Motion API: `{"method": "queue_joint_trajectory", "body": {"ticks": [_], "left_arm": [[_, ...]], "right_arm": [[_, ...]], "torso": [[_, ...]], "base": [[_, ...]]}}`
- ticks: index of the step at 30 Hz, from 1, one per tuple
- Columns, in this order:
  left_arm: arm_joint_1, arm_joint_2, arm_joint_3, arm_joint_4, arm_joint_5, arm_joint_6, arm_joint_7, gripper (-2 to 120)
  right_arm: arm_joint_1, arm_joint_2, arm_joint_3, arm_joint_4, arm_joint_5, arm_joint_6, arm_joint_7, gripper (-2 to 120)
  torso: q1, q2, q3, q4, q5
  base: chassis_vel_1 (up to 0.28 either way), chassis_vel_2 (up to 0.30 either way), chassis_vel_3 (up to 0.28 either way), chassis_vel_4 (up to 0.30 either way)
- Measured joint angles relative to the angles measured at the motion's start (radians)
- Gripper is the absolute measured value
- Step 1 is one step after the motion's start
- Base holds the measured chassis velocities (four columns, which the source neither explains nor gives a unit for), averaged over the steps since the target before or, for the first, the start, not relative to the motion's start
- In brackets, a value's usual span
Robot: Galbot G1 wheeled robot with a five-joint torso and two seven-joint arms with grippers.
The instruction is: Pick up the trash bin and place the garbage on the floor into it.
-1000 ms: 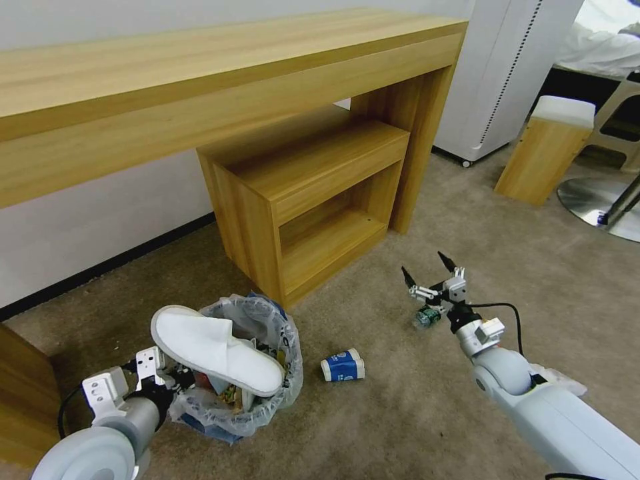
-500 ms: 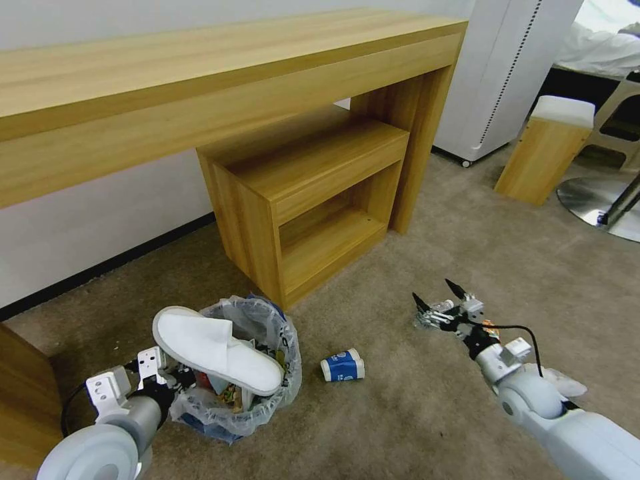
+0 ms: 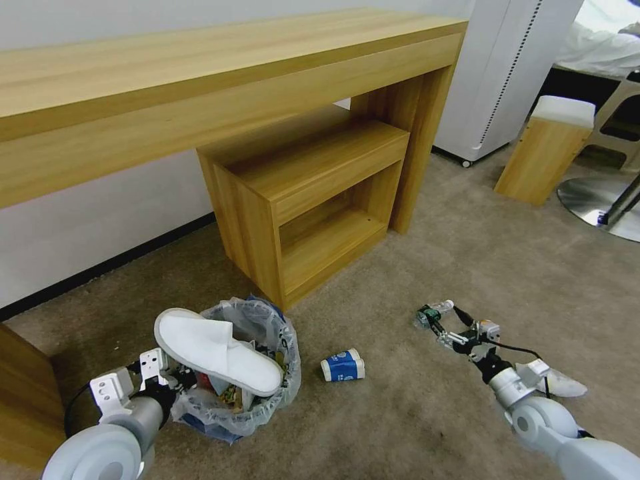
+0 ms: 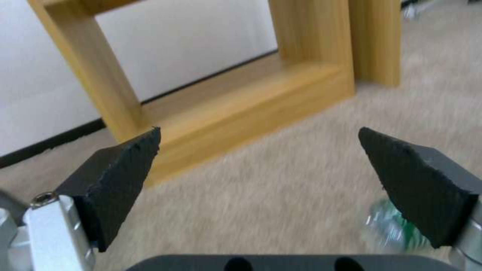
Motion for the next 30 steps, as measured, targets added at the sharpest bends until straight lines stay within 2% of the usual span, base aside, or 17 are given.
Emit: {"method": "queue_joint_trajectory", "body": {"ticks": [6,16,25,30], "left_arm": [[0.003,-0.001,0.000,0.003,0.004,-0.006,0.004,0],[0.010,-0.008,0.003,0.001,0.014,-0.012,0.007,0],[0.015,-0.010,0.000,0.000,0.017,-0.018,0.009,0],[0.018,-0.012,-0.004,0.003,0.019,-0.022,0.009,0]], "right_arm": [[0.014,0.029,-0.079,-0.051,0.073,-0.012,-0.029,100],[0.082,0.066,-0.167,-0.106,0.105,-0.066,-0.071,100],[0.120,0.095,-0.258,-0.143,0.143,-0.080,-0.101,100],[0.134,0.105,-0.295,-0.170,0.167,-0.089,-0.151,100]], "torso": [[0.000,0.000,0.000,-0.0001,0.0003],[0.000,0.000,0.000,0.0001,0.0002],[0.000,0.000,0.000,0.0000,0.0002],[0.000,0.000,0.000,0.0000,0.0000]], "base": [[0.000,0.000,0.000,0.000],[0.000,0.000,0.000,0.000],[0.000,0.000,0.000,0.000],[0.000,0.000,0.000,0.000]]}}
